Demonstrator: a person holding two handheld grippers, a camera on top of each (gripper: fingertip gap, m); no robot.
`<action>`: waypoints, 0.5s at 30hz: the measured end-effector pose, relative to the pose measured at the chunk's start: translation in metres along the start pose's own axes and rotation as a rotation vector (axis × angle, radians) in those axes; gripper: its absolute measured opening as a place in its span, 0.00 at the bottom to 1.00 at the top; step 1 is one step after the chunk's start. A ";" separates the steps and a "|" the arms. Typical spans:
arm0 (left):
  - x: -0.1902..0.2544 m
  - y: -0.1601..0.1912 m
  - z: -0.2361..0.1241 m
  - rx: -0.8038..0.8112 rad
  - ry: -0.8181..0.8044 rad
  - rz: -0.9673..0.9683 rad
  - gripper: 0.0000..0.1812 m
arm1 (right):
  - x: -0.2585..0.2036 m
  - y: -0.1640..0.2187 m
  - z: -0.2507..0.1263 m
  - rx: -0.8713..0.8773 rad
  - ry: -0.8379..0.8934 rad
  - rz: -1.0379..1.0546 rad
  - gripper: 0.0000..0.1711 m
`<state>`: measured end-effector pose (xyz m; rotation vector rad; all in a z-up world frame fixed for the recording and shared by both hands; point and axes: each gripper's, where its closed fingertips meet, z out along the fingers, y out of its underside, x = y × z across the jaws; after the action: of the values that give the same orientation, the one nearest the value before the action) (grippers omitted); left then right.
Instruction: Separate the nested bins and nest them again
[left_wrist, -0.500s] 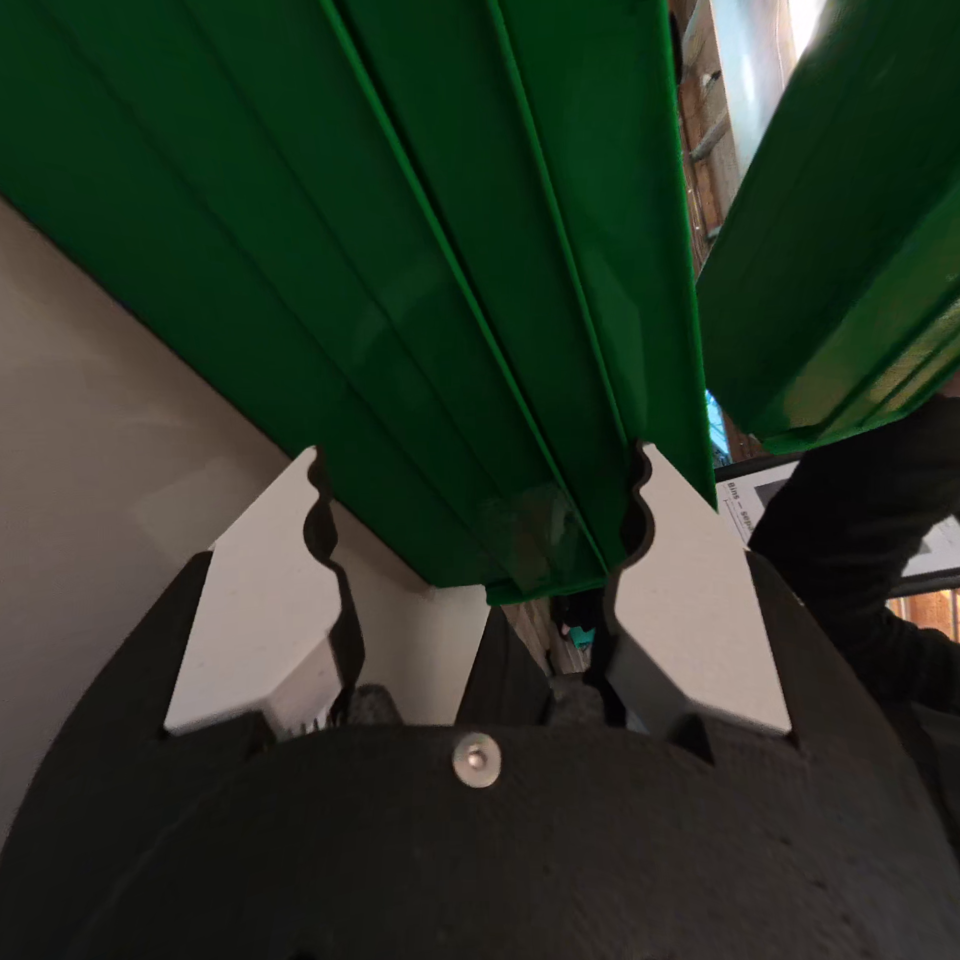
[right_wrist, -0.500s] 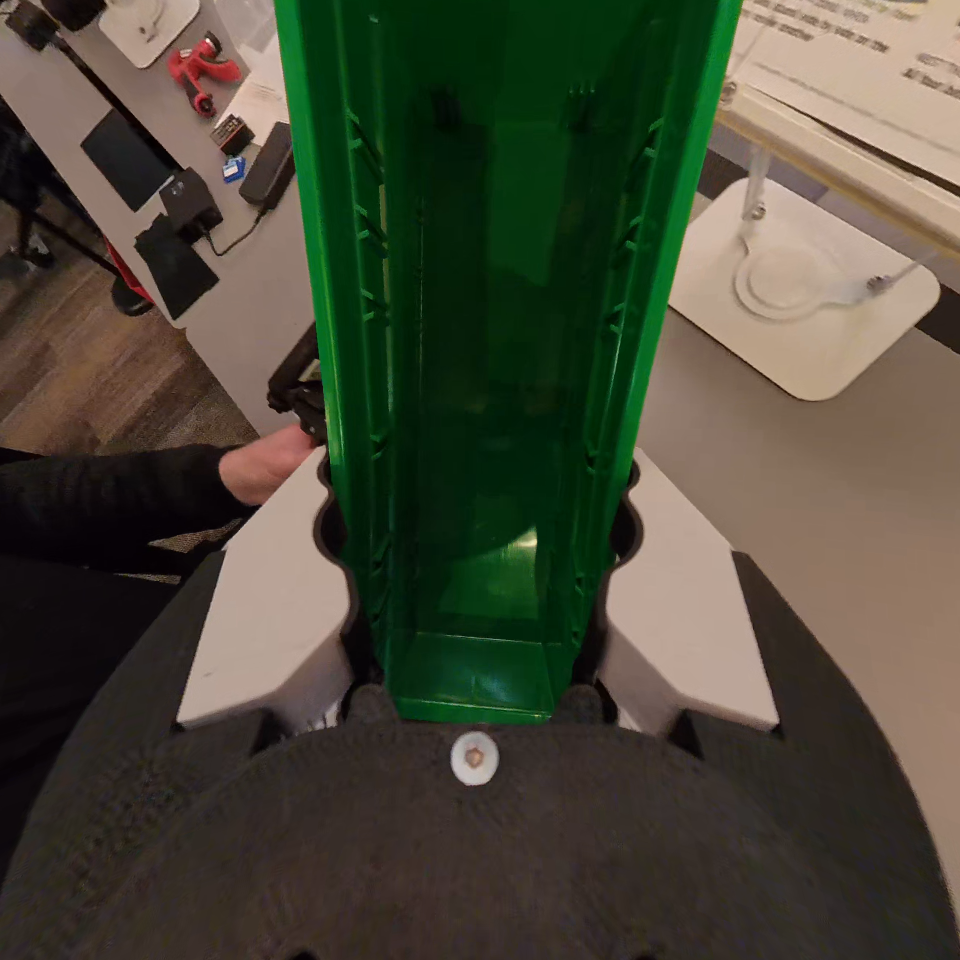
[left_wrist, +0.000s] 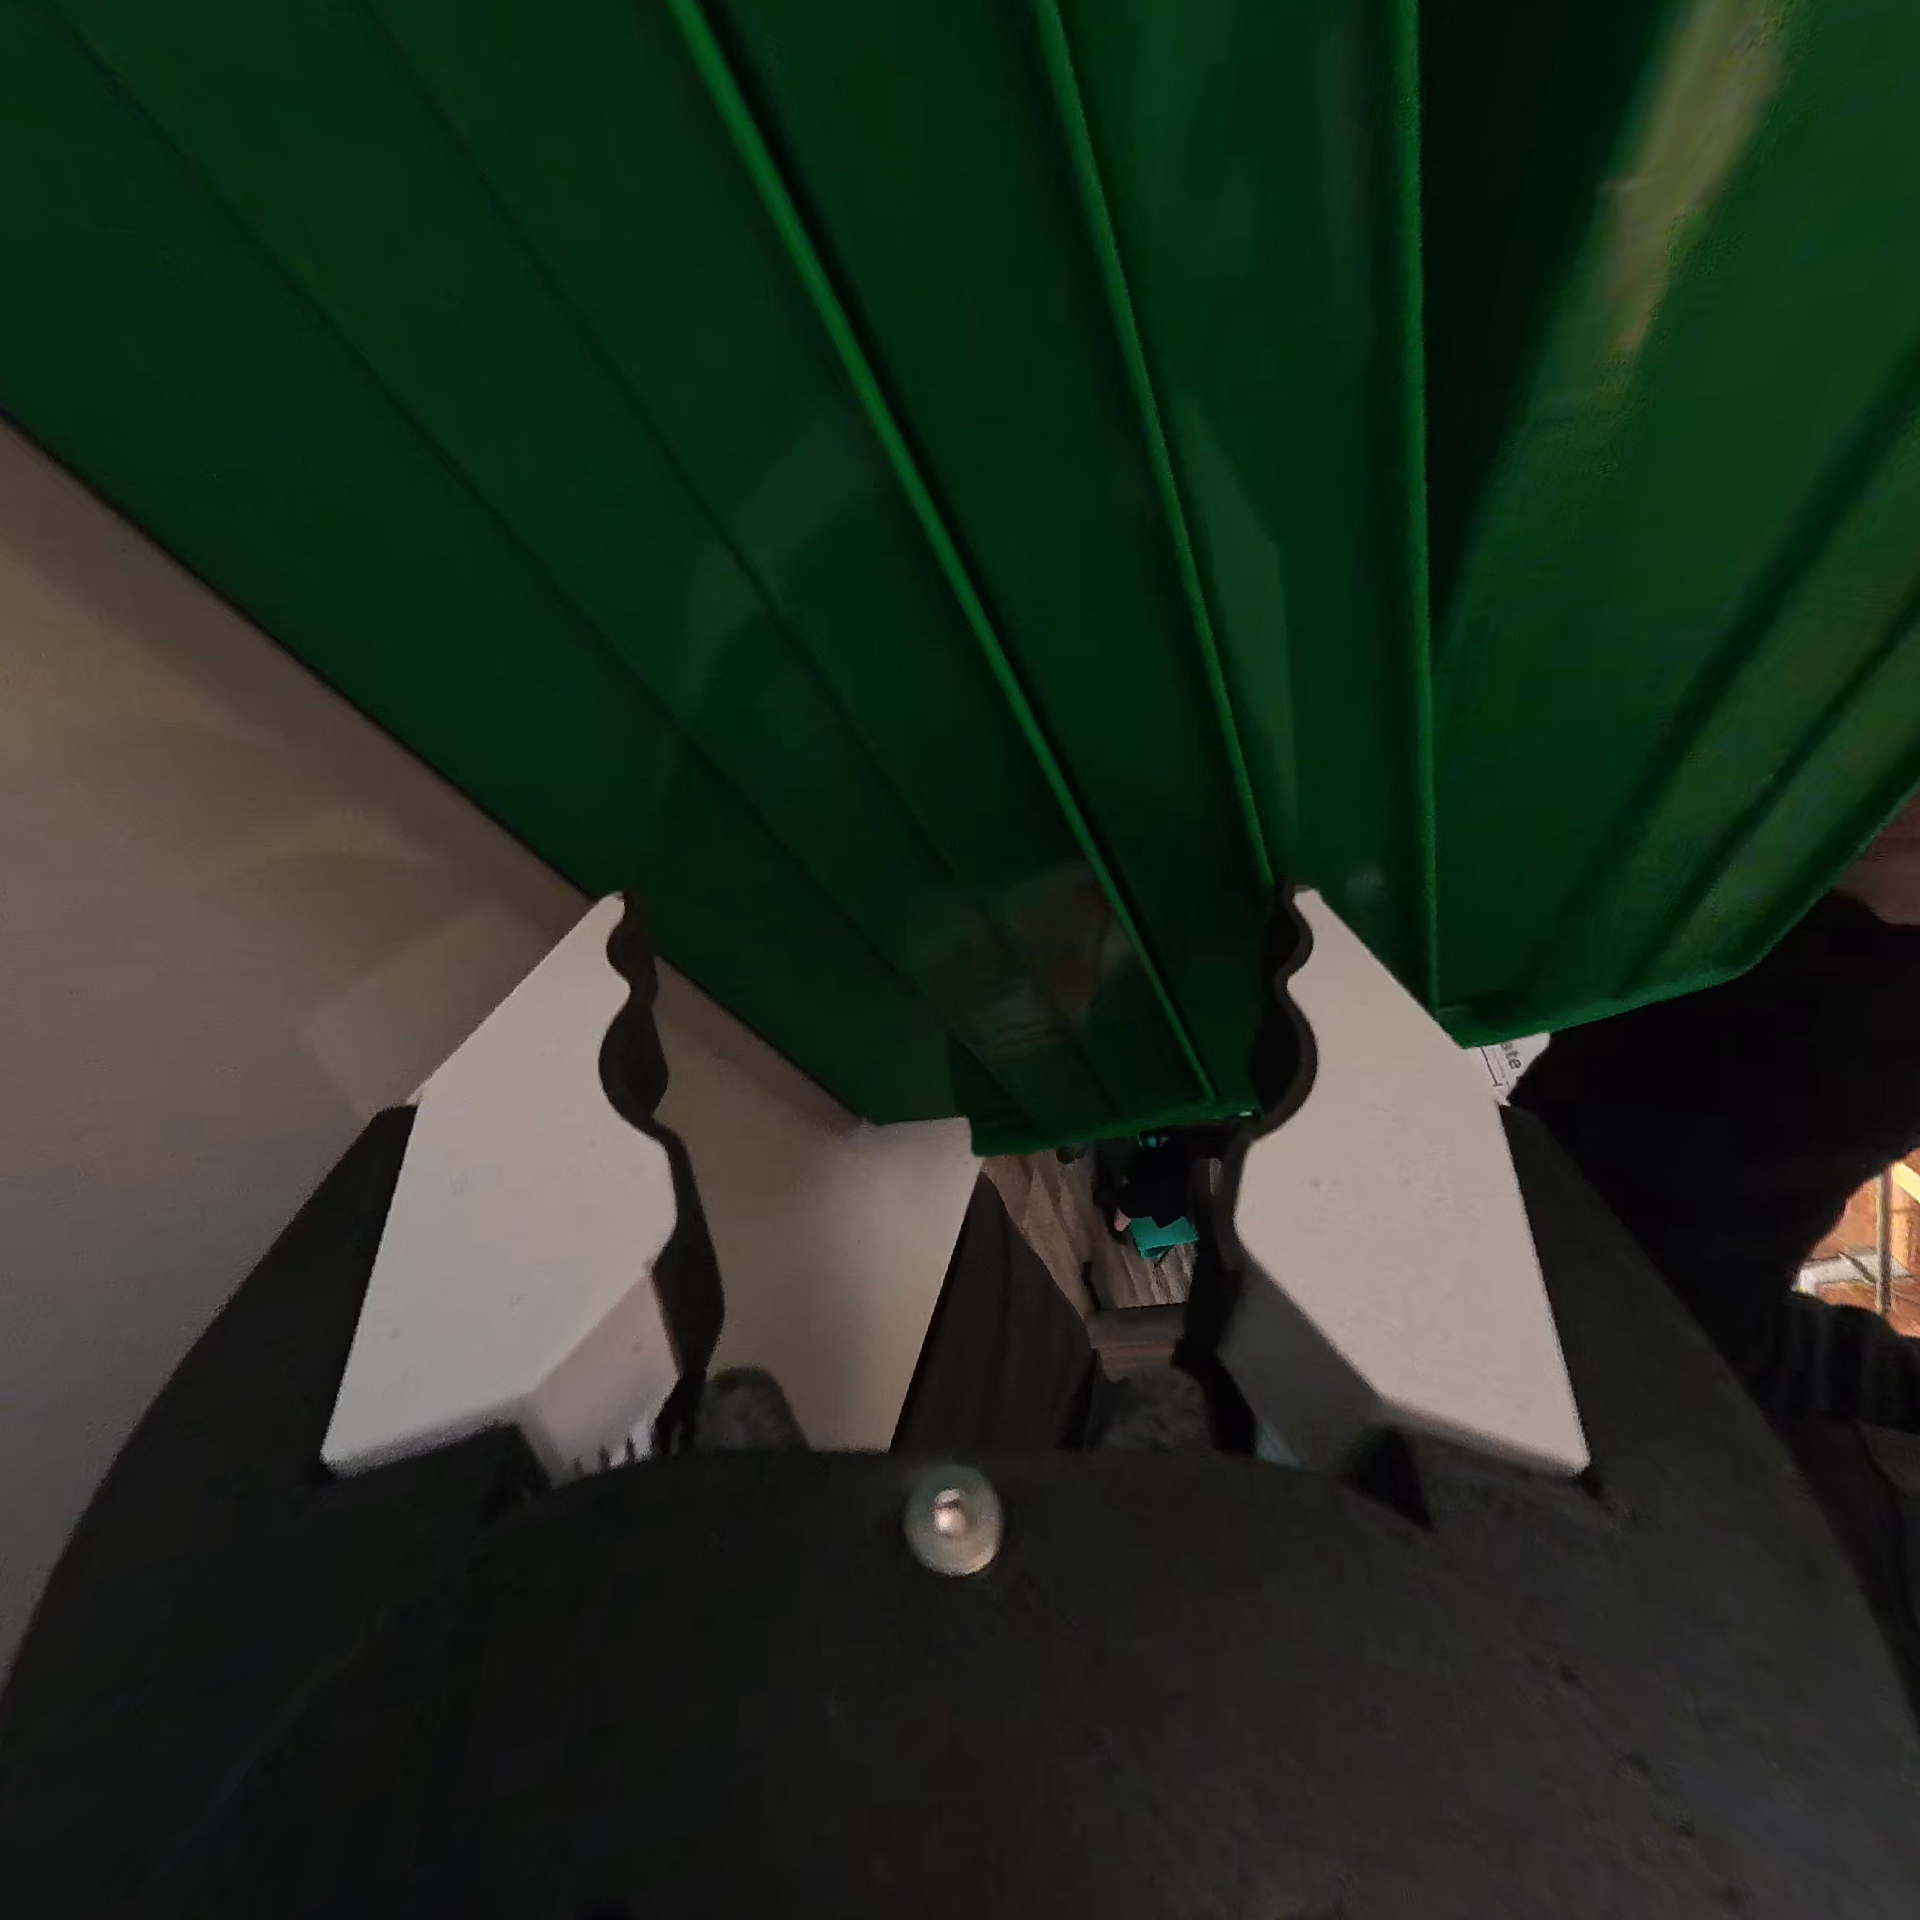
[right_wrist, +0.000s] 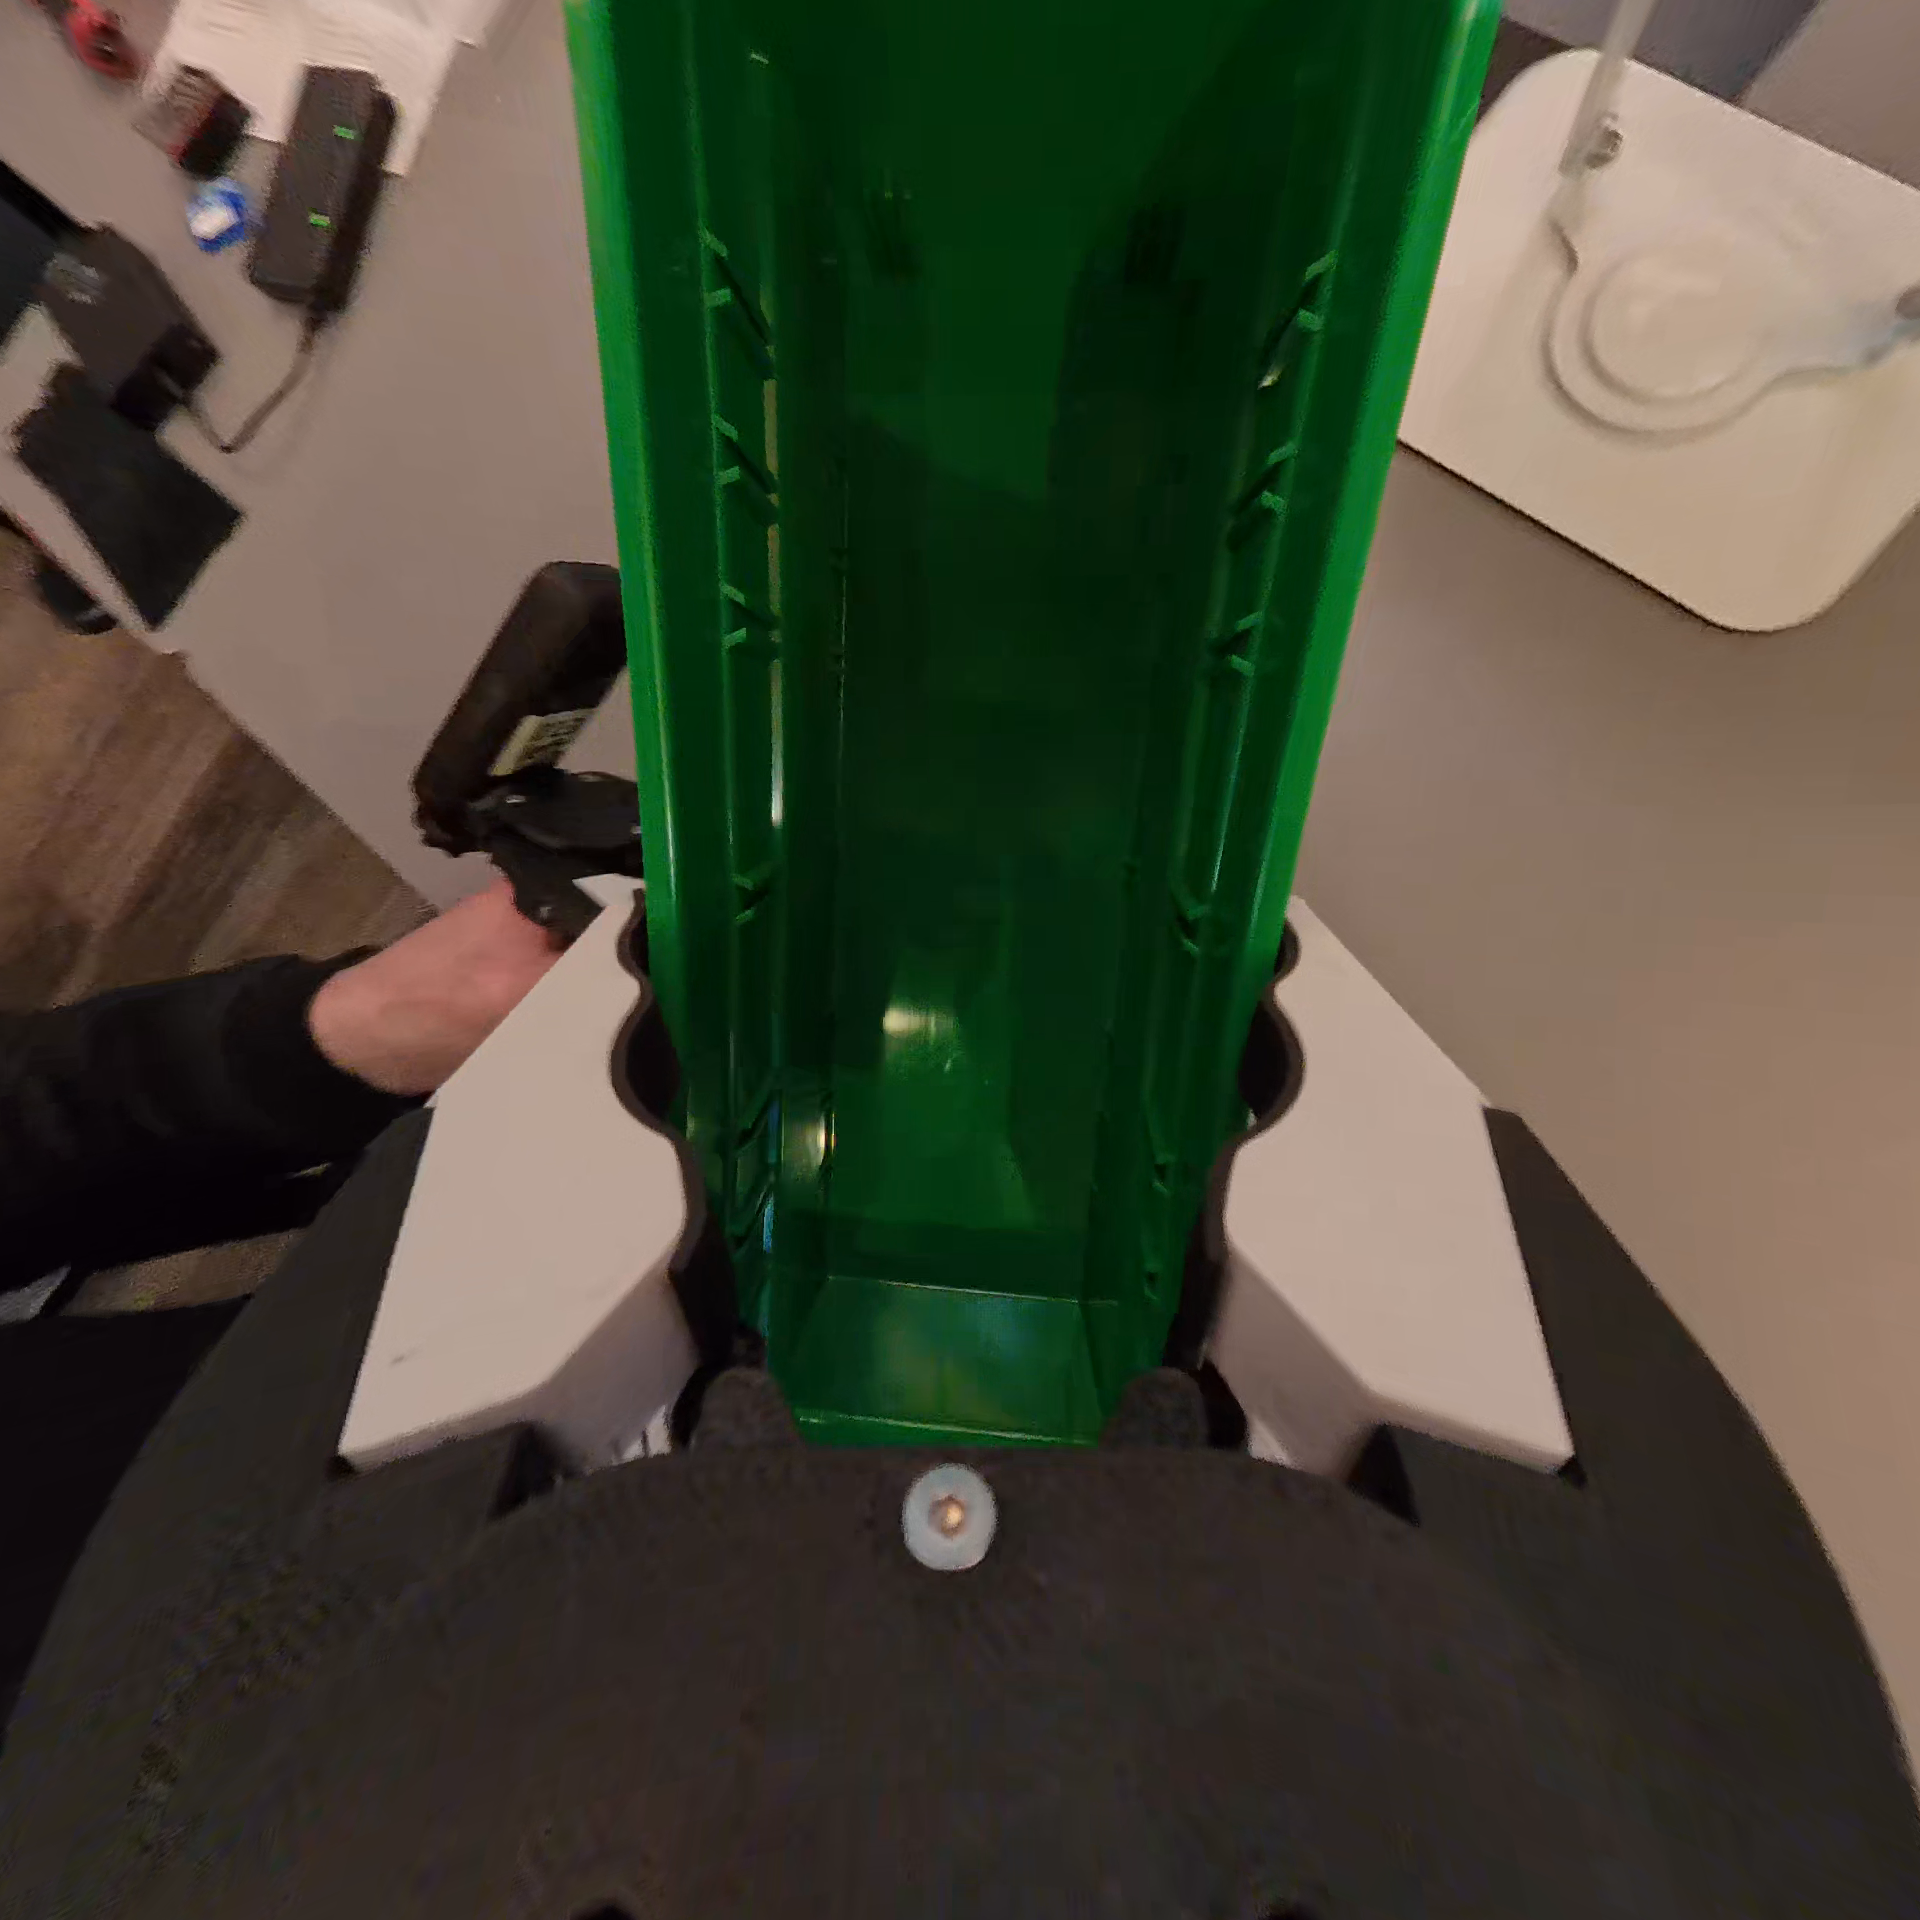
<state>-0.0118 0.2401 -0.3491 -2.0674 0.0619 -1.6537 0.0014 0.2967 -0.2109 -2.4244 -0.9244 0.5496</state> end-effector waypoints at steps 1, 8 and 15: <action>-0.001 0.001 0.000 -0.004 -0.004 0.001 0.62 | 0.005 0.003 0.006 -0.014 0.038 0.002 0.65; -0.005 -0.006 -0.006 0.017 -0.013 -0.005 0.62 | 0.015 0.033 0.044 -0.209 0.127 -0.098 0.68; -0.007 -0.011 -0.011 0.029 -0.014 -0.007 0.62 | 0.019 0.040 0.061 -0.307 0.104 -0.148 0.77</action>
<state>-0.0264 0.2485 -0.3491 -2.0600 0.0262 -1.6343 0.0027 0.3018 -0.2864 -2.5934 -1.2058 0.2392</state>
